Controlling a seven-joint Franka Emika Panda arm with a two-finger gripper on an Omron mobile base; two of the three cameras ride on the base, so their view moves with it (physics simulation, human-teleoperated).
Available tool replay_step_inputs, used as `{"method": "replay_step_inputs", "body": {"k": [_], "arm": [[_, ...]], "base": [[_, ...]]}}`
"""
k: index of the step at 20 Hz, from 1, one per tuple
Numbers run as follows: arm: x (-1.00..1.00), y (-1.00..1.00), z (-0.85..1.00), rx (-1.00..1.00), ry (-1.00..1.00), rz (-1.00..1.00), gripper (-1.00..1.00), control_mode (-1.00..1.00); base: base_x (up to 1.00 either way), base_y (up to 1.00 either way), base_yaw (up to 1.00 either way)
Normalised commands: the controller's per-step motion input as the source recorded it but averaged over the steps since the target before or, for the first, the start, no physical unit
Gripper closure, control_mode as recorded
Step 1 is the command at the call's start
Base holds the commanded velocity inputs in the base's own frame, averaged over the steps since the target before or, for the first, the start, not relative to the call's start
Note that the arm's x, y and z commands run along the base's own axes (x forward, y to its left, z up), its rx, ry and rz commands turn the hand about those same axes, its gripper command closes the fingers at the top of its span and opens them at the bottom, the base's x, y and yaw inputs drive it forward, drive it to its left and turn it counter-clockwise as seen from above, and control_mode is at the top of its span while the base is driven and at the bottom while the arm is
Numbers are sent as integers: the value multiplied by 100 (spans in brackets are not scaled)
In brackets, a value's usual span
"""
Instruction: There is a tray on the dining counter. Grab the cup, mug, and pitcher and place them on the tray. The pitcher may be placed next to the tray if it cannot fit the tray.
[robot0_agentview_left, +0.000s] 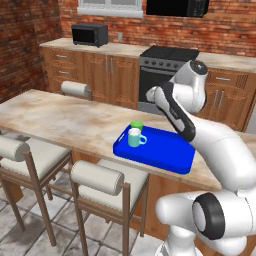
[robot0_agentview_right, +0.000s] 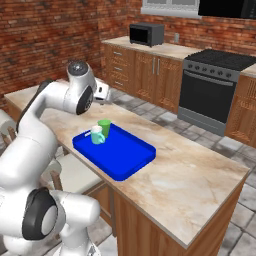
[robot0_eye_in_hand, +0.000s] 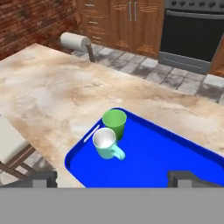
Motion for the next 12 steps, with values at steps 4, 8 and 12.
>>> {"method": "replay_step_inputs", "body": {"k": [4, 8, 12], "arm": [[-33, -16, 0, -12, 0, -3, -100, -100], [-45, -14, 0, -11, 0, -5, -100, -100], [-59, -17, 0, -9, 0, -6, -100, -100]], "base": [[0, 0, 0], [0, 0, 0], [0, 0, 0]]}}
